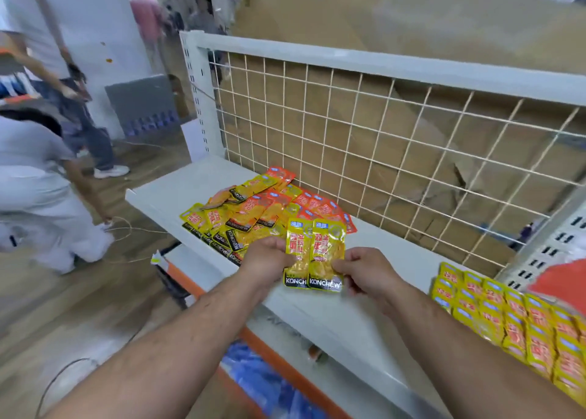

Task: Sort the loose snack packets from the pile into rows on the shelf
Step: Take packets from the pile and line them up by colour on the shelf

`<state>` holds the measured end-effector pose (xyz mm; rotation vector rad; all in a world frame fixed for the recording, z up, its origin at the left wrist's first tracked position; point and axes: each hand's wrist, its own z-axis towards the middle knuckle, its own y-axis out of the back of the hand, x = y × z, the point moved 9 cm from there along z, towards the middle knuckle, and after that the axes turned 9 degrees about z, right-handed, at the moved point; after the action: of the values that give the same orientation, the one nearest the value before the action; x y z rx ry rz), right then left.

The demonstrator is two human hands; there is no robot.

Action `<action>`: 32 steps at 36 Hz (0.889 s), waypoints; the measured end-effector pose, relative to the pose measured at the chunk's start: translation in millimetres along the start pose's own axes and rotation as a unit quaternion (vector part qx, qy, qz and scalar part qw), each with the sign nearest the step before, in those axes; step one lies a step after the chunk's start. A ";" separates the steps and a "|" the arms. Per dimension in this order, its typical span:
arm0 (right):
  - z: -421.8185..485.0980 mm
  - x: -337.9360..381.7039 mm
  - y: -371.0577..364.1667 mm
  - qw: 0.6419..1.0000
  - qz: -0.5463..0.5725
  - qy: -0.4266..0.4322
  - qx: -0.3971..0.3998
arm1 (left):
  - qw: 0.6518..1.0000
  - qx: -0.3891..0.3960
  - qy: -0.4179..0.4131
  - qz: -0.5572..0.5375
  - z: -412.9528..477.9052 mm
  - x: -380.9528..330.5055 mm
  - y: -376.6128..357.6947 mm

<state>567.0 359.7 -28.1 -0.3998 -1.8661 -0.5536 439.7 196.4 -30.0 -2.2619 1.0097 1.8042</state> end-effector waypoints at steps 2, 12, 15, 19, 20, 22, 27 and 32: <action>-12.8 -4.5 9.4 1.000 0.011 0.000 -0.012 | 1.000 0.014 -0.001 -0.001 -11.5 0.3 -8.5; -100.8 -37.0 45.8 0.992 0.077 -0.016 -0.098 | 0.996 0.081 -0.023 0.005 -73.7 7.3 -48.5; -132.6 -54.2 52.5 0.987 0.096 -0.025 -0.122 | 0.994 0.109 -0.026 -0.009 -100.5 14.4 -64.8; -171.8 -82.4 62.2 0.980 0.119 -0.040 -0.152 | 0.990 0.137 -0.039 -0.016 -133.7 23.3 -86.6; -181.6 -89.1 64.9 0.979 0.120 -0.043 -0.159 | 0.989 0.143 -0.039 -0.010 -141.4 26.5 -92.0; -200.9 -99.4 71.9 0.977 0.118 -0.046 -0.173 | 0.987 0.158 -0.036 -0.001 -154.2 32.5 -103.6; -243.6 -120.1 95.1 0.971 0.116 -0.059 -0.198 | 0.981 0.188 -0.037 0.025 -182.6 41.9 -138.9; -269.8 -131.4 127.9 0.968 0.101 -0.057 -0.222 | 0.975 0.211 -0.046 0.047 -199.1 34.7 -176.7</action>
<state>889.7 316.2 -48.1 -0.9255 -1.7745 -0.8231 704.4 230.6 -58.7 -1.8887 1.3521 1.5242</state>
